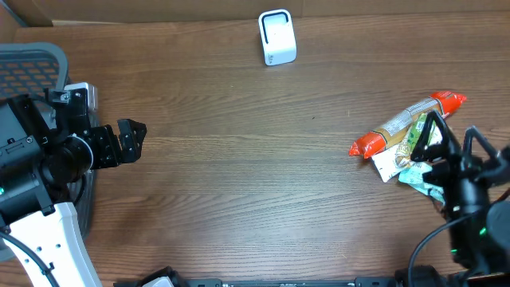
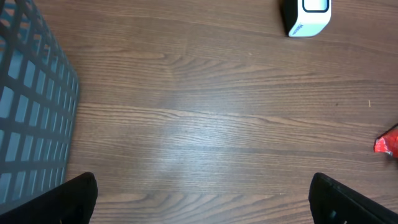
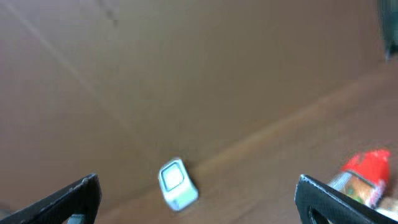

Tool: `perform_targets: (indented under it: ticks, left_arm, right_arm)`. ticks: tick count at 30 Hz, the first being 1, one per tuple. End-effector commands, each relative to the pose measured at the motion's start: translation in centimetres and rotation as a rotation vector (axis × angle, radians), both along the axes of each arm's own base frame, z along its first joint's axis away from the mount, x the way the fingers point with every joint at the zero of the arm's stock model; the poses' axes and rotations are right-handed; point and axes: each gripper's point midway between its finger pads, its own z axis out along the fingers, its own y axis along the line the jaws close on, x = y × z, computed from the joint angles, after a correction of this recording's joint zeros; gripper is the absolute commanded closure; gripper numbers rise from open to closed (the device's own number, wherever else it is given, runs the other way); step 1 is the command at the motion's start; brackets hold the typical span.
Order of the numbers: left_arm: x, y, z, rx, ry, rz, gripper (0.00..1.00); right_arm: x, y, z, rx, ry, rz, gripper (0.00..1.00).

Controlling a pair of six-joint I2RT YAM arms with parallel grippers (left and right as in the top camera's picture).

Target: Scan the item barcode

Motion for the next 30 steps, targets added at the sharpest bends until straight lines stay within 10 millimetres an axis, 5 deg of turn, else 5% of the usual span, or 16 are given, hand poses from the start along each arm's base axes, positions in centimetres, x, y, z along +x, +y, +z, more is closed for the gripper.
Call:
perform_targets:
  ticks: [1, 11, 19, 30]
  left_arm:
    - [0.1, -0.1, 0.2, 0.005, -0.01, -0.022, 0.0]
    - [0.1, -0.1, 0.2, 0.005, -0.01, -0.022, 0.0]
    - [0.1, -0.1, 0.2, 0.005, -0.01, -0.022, 0.0]
    - [0.1, -0.1, 0.2, 0.005, -0.01, -0.022, 0.01]
  right_arm:
    - [-0.9, -2.6, -3.1, 0.007, -0.061, -0.154, 0.0]
    - [-1.1, -3.8, -11.9, 0.02, -0.101, -0.227, 0.0]
    - [-0.6, -3.5, -17.2, -0.002, -0.034, -0.216, 0.0]
    - [-0.6, -3.4, -16.9, -0.015, -0.046, -0.216, 0.0]
